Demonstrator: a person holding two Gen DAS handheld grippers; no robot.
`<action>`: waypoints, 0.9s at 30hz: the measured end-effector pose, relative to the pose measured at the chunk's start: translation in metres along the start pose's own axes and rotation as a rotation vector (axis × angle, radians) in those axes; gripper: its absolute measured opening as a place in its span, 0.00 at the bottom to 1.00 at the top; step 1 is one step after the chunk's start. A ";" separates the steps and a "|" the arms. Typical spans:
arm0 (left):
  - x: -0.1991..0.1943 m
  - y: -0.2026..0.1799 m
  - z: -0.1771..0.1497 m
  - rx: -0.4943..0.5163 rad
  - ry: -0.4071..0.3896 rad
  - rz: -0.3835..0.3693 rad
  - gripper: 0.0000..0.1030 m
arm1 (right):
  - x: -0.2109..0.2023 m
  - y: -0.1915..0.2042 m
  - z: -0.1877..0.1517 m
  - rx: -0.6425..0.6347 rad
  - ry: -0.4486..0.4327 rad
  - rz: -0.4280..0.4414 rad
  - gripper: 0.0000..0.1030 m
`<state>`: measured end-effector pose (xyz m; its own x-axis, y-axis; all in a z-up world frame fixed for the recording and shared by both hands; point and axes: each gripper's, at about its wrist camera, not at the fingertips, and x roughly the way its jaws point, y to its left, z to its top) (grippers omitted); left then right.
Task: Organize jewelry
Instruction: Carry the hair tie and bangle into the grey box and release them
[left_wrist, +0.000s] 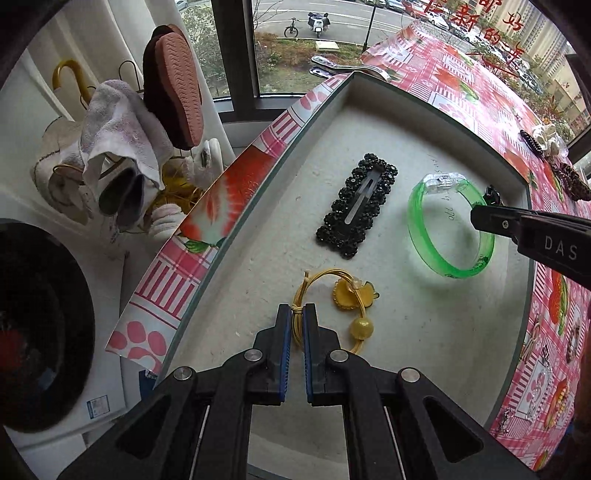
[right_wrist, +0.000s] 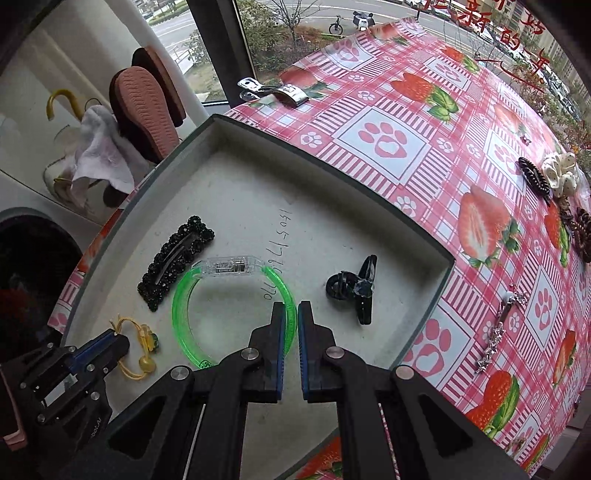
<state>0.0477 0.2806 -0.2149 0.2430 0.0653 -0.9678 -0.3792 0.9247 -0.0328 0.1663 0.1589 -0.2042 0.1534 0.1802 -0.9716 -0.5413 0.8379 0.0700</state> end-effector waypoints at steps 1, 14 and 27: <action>0.000 -0.001 0.001 0.005 -0.003 0.004 0.12 | 0.003 0.000 0.003 -0.003 0.001 -0.008 0.07; -0.001 -0.005 0.004 0.013 0.024 0.040 0.12 | 0.019 -0.003 0.018 0.015 0.010 -0.007 0.09; -0.013 -0.012 0.002 0.047 0.021 0.066 0.12 | -0.002 -0.027 0.014 0.117 -0.028 0.201 0.47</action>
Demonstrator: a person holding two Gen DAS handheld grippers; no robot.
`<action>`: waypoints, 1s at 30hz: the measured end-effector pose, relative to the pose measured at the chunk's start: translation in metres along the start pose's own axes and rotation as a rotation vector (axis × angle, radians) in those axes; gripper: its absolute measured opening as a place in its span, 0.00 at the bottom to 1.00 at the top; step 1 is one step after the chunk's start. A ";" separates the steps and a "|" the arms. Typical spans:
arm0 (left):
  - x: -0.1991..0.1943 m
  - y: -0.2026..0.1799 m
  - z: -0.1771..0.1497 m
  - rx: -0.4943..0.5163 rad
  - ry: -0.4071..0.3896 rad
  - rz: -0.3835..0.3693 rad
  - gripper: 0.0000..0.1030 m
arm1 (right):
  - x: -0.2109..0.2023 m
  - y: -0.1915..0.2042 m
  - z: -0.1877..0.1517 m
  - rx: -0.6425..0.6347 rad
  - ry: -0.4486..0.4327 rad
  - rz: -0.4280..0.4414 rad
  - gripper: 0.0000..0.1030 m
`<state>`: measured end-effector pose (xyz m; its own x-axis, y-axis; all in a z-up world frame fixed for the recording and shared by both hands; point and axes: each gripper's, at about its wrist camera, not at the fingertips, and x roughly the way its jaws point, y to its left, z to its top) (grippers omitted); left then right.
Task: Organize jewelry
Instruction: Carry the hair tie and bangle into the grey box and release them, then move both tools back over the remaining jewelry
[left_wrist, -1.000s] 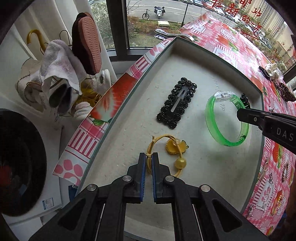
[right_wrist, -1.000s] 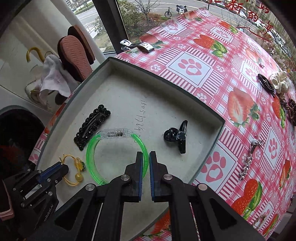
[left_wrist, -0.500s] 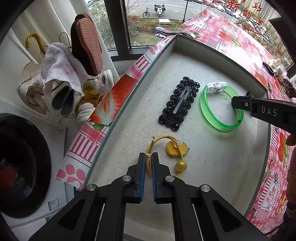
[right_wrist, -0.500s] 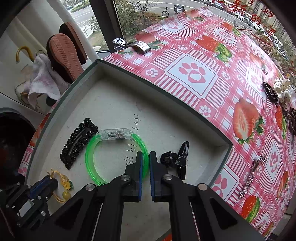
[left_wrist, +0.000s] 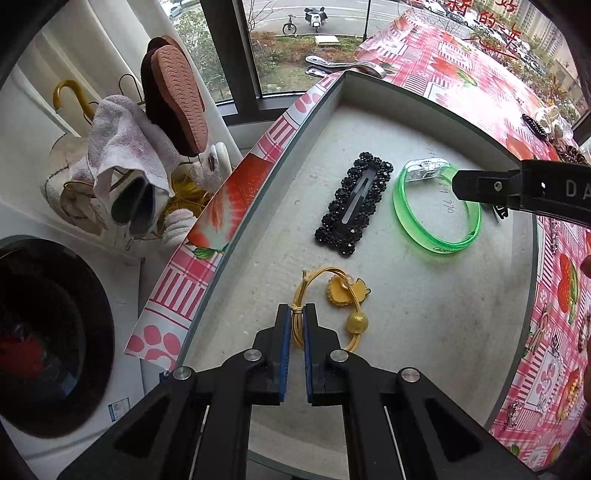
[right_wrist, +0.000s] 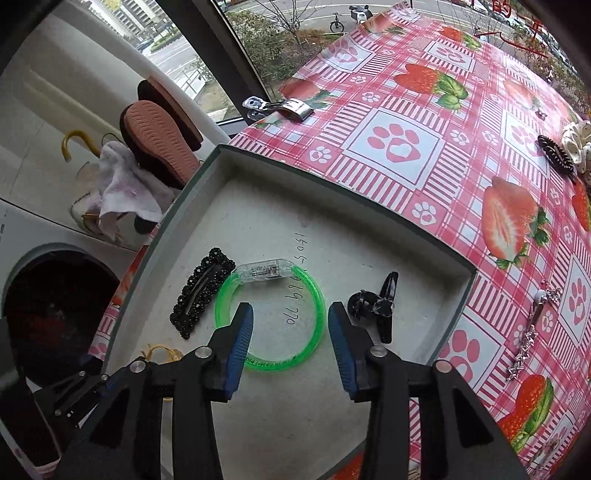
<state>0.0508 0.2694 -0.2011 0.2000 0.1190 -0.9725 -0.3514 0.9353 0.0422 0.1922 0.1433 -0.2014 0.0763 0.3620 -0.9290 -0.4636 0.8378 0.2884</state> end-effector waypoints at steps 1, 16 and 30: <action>-0.001 0.000 0.000 0.000 0.000 0.003 0.12 | -0.006 -0.002 -0.001 0.013 -0.004 0.011 0.47; -0.018 -0.013 0.008 0.051 -0.029 0.040 0.13 | -0.053 -0.046 -0.051 0.204 -0.026 0.107 0.62; -0.027 -0.053 0.008 0.144 0.000 0.016 0.13 | -0.089 -0.115 -0.102 0.400 -0.071 0.082 0.63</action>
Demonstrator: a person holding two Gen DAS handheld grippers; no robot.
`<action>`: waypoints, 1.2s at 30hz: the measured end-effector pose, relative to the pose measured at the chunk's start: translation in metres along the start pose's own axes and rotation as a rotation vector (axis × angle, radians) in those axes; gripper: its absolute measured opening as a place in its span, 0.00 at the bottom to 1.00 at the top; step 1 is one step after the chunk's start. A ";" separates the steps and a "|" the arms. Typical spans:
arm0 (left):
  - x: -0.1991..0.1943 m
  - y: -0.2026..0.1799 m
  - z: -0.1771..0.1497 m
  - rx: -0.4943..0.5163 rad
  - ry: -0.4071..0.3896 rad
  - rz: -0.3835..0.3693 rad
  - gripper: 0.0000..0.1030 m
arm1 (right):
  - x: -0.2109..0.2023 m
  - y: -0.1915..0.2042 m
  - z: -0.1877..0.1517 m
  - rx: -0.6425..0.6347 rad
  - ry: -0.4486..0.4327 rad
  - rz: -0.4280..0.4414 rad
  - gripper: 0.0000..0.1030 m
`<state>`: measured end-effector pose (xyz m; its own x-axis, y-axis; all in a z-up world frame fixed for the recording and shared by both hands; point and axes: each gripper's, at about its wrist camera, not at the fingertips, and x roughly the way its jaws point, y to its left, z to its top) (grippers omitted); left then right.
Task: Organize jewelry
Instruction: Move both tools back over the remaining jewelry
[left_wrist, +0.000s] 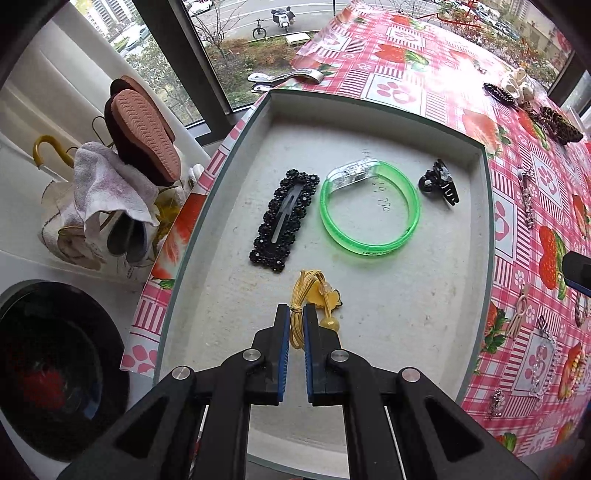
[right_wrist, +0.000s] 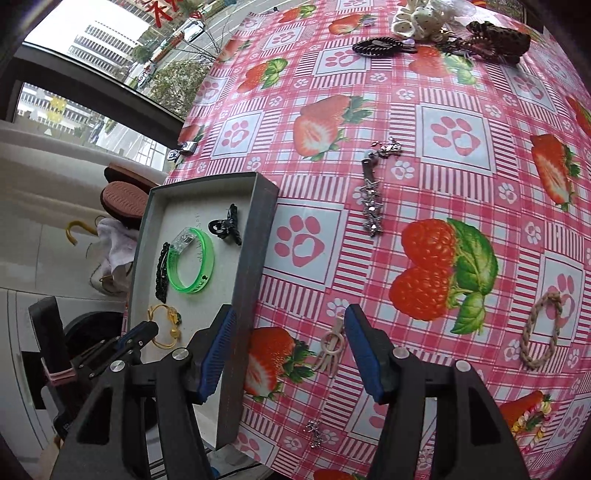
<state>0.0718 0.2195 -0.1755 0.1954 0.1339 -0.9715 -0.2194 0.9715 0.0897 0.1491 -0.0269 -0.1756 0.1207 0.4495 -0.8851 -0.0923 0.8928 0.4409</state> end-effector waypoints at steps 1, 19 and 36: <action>-0.002 -0.003 0.000 0.002 -0.001 -0.004 0.13 | -0.004 -0.006 -0.001 0.013 -0.004 -0.002 0.63; -0.023 -0.059 0.018 0.118 -0.090 0.025 1.00 | -0.062 -0.117 -0.028 0.213 -0.093 -0.107 0.82; -0.014 -0.212 0.046 0.252 -0.081 -0.138 1.00 | -0.075 -0.177 -0.046 0.239 -0.087 -0.282 0.82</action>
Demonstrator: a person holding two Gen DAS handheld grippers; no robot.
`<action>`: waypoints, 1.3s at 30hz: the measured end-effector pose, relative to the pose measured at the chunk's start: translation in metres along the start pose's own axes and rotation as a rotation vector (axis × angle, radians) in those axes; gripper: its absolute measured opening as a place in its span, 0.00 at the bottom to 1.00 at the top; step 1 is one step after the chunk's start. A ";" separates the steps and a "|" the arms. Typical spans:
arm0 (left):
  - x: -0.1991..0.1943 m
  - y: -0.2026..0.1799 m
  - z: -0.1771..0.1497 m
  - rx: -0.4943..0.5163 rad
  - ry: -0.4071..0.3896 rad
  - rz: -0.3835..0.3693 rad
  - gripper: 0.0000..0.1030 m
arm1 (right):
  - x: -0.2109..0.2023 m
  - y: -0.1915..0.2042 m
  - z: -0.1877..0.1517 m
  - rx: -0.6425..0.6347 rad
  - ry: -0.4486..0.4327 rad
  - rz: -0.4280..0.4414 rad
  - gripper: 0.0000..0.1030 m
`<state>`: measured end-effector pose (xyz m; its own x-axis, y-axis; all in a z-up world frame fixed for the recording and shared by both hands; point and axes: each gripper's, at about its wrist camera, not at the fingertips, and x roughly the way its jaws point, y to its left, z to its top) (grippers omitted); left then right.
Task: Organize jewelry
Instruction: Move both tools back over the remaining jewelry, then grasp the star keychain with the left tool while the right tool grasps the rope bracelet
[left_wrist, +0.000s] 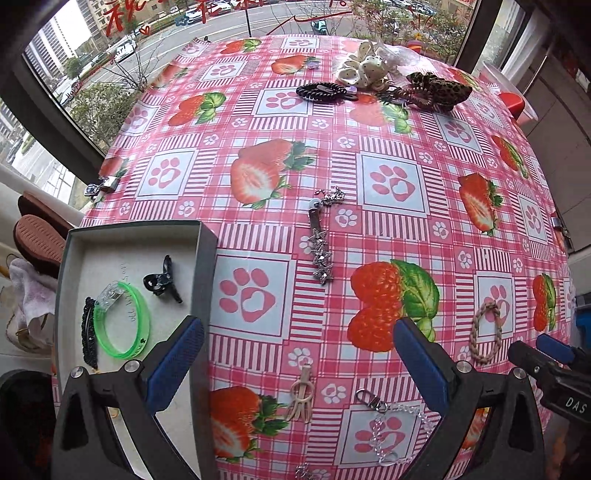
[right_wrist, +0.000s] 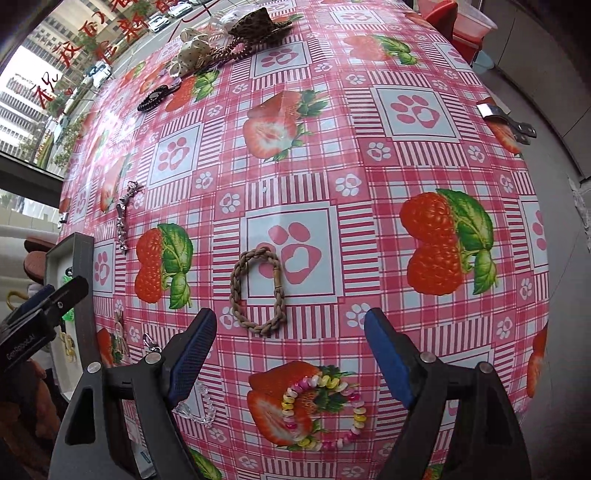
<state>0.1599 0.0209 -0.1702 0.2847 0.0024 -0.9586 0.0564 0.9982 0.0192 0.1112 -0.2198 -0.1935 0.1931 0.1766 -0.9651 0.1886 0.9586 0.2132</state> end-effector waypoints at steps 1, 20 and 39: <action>0.005 -0.002 0.002 -0.001 0.002 0.008 1.00 | 0.002 0.001 0.001 -0.015 0.000 -0.011 0.82; 0.066 -0.009 0.038 -0.046 0.006 0.058 0.80 | 0.038 0.021 0.005 -0.153 0.004 -0.168 0.73; 0.047 -0.022 0.032 0.022 -0.026 -0.064 0.22 | 0.041 0.055 0.007 -0.236 -0.035 -0.178 0.07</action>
<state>0.2023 -0.0031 -0.2069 0.3042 -0.0635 -0.9505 0.0968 0.9947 -0.0354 0.1358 -0.1611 -0.2199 0.2109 -0.0027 -0.9775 -0.0058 1.0000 -0.0040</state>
